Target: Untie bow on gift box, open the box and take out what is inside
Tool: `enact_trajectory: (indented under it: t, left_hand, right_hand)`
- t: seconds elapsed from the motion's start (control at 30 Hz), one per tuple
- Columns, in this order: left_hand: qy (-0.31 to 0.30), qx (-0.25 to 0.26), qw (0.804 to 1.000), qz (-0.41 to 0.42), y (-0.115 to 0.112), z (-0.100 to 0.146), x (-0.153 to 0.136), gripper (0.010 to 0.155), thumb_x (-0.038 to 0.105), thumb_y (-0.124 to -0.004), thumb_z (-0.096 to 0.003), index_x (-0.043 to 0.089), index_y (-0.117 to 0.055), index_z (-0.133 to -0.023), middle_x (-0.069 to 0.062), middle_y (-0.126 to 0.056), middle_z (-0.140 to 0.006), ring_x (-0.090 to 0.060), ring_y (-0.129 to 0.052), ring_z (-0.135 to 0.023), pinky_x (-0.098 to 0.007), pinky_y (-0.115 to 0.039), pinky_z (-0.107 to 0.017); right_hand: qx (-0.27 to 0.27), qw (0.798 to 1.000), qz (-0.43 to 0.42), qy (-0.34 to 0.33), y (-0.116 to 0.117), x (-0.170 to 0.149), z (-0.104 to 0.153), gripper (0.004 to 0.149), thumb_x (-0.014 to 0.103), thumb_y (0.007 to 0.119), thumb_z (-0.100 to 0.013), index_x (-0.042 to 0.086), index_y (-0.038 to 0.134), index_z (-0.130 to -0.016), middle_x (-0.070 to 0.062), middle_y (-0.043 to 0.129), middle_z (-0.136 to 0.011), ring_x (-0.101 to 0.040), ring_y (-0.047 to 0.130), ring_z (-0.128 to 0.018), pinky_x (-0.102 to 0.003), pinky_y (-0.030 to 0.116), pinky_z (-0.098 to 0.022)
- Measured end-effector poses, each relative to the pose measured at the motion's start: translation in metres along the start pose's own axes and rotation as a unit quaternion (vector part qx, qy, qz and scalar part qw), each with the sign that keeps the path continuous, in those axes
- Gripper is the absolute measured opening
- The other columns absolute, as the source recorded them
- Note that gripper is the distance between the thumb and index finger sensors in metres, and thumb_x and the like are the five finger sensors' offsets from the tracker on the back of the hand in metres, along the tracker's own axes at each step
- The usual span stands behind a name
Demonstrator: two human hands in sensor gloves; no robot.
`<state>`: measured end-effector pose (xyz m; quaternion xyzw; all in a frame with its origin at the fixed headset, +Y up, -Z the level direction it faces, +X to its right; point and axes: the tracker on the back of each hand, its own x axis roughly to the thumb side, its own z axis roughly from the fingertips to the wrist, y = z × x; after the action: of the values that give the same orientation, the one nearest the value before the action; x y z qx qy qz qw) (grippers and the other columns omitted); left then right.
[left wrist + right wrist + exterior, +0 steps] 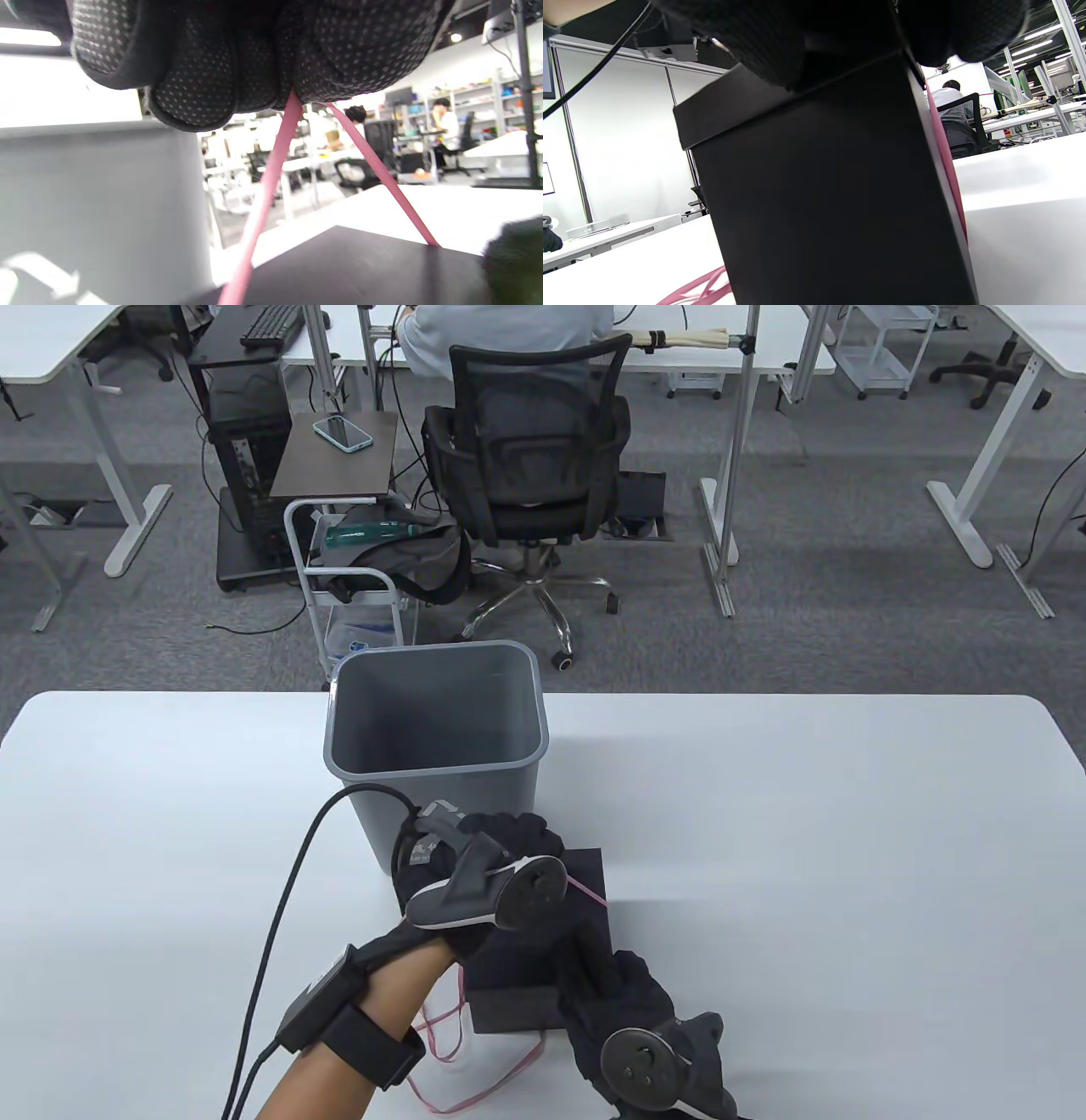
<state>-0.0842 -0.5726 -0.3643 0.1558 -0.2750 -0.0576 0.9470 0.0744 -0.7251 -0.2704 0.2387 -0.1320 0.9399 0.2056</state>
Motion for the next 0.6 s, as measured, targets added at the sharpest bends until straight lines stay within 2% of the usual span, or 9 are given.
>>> enact_trajectory:
  t: [0.13, 0.27, 0.33, 0.43, 0.6]
  left_hand:
    - [0.029, 0.018, 0.999, -0.005, -0.006, -0.009, -0.005, 0.038, 0.038, -0.09, -0.0483, 0.023, -0.091, -0.083, -0.009, -0.097, -0.078, -0.028, -0.103, -0.057, -0.042, -0.089, -0.048]
    - [0.038, 0.039, 0.99, -0.128, -0.02, -0.02, 0.005, 0.038, 0.038, -0.089, -0.0496, 0.027, -0.09, -0.086, -0.005, -0.096, -0.083, -0.025, -0.102, -0.062, -0.04, -0.088, -0.052]
    - [0.031, 0.055, 0.982, -0.178, -0.027, -0.024, 0.011, 0.037, 0.04, -0.089, -0.0499, 0.033, -0.09, -0.086, 0.0, -0.095, -0.087, -0.022, -0.099, -0.072, -0.039, -0.086, -0.057]
    - [0.034, 0.07, 0.981, -0.18, -0.033, -0.029, 0.017, 0.036, 0.04, -0.09, -0.0499, 0.036, -0.09, -0.086, 0.004, -0.092, -0.092, -0.021, -0.092, -0.085, -0.041, -0.08, -0.066]
    - [0.035, 0.09, 0.967, -0.237, -0.047, -0.035, 0.017, 0.036, 0.042, -0.09, -0.0489, 0.038, -0.091, -0.085, 0.01, -0.083, -0.1, -0.021, -0.08, -0.099, -0.044, -0.068, -0.08]
  right_hand:
    - [0.001, 1.0, 0.01, -0.003, 0.002, 0.002, 0.0, 0.06, 0.032, 0.077, -0.063, 0.016, 0.056, -0.117, -0.014, 0.048, -0.119, -0.056, 0.07, -0.081, -0.059, 0.07, -0.059]
    - [0.003, 1.0, 0.004, -0.001, 0.001, 0.002, 0.0, 0.06, 0.032, 0.076, -0.063, 0.016, 0.055, -0.117, -0.015, 0.047, -0.12, -0.056, 0.069, -0.08, -0.059, 0.07, -0.059]
    - [0.003, 1.0, 0.007, -0.001, 0.001, 0.002, 0.0, 0.06, 0.032, 0.076, -0.063, 0.015, 0.055, -0.117, -0.015, 0.047, -0.119, -0.056, 0.07, -0.08, -0.059, 0.07, -0.059]
    - [0.003, 1.0, 0.008, 0.0, 0.002, 0.002, 0.0, 0.061, 0.033, 0.076, -0.063, 0.015, 0.055, -0.117, -0.016, 0.047, -0.119, -0.056, 0.07, -0.08, -0.058, 0.07, -0.058]
    - [0.005, 1.0, 0.004, 0.0, 0.002, 0.002, 0.0, 0.061, 0.033, 0.076, -0.063, 0.015, 0.055, -0.117, -0.016, 0.046, -0.119, -0.056, 0.069, -0.08, -0.058, 0.07, -0.059]
